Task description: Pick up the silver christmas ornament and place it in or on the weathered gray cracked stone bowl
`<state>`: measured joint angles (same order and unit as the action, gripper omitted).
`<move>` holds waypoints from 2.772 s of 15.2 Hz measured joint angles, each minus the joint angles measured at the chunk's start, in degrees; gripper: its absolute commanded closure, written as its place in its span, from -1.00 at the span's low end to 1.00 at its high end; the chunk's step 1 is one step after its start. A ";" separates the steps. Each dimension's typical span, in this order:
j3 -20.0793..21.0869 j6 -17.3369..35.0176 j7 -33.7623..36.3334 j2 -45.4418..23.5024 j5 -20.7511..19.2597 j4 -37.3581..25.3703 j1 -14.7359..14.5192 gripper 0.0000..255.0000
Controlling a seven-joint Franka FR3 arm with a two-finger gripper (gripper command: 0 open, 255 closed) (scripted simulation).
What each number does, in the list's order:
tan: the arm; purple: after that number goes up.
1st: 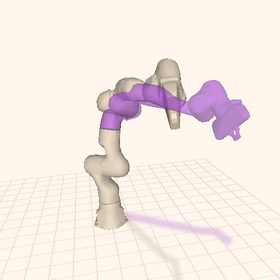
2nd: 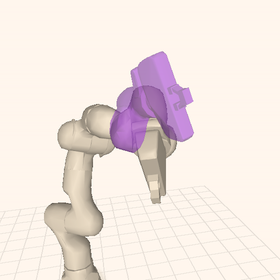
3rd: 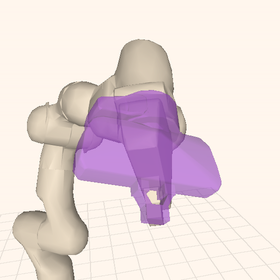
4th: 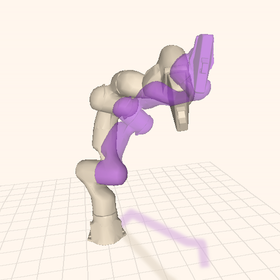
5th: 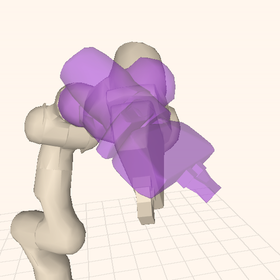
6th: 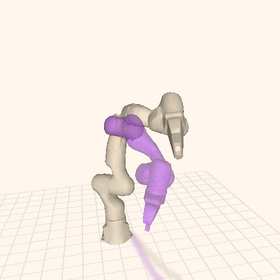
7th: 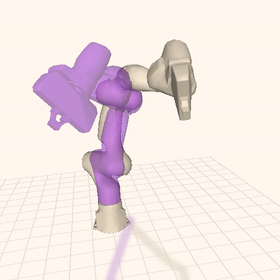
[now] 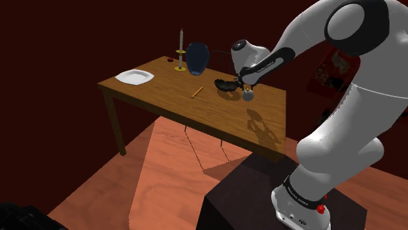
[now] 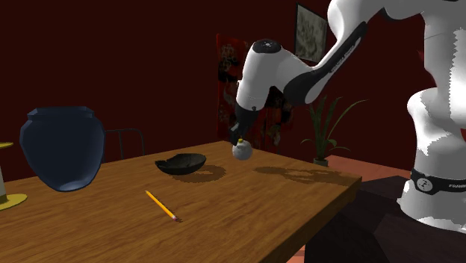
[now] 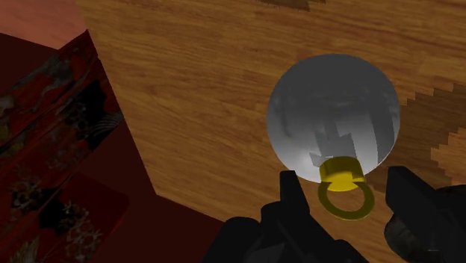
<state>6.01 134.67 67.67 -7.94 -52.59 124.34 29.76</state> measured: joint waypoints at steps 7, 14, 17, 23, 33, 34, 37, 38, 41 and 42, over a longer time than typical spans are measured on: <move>0.51 -2.93 -4.50 3.29 3.64 -1.12 0.05 1.00; 0.87 -6.19 -8.50 4.68 6.62 -4.20 -0.10 1.00; 1.36 -8.71 -9.51 0.00 7.27 -11.18 -0.76 1.00; 1.98 -15.39 -12.74 -13.36 8.35 -31.11 -2.78 1.00; 1.60 -26.06 -19.55 -35.10 9.65 -64.96 -6.84 1.00; 1.55 -25.44 -19.19 -35.09 9.53 -64.24 -6.70 1.00; 1.40 -24.20 -18.15 -35.82 9.18 -63.41 -6.73 1.00; 1.35 -23.70 -17.83 -35.90 9.06 -62.90 -6.66 1.00; 1.16 -22.24 -16.75 -36.42 8.66 -61.68 -6.55 1.00; 1.10 -21.47 -16.23 -36.24 8.47 -60.59 -6.41 1.00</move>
<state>7.11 113.20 51.44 -44.18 -44.12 63.75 23.35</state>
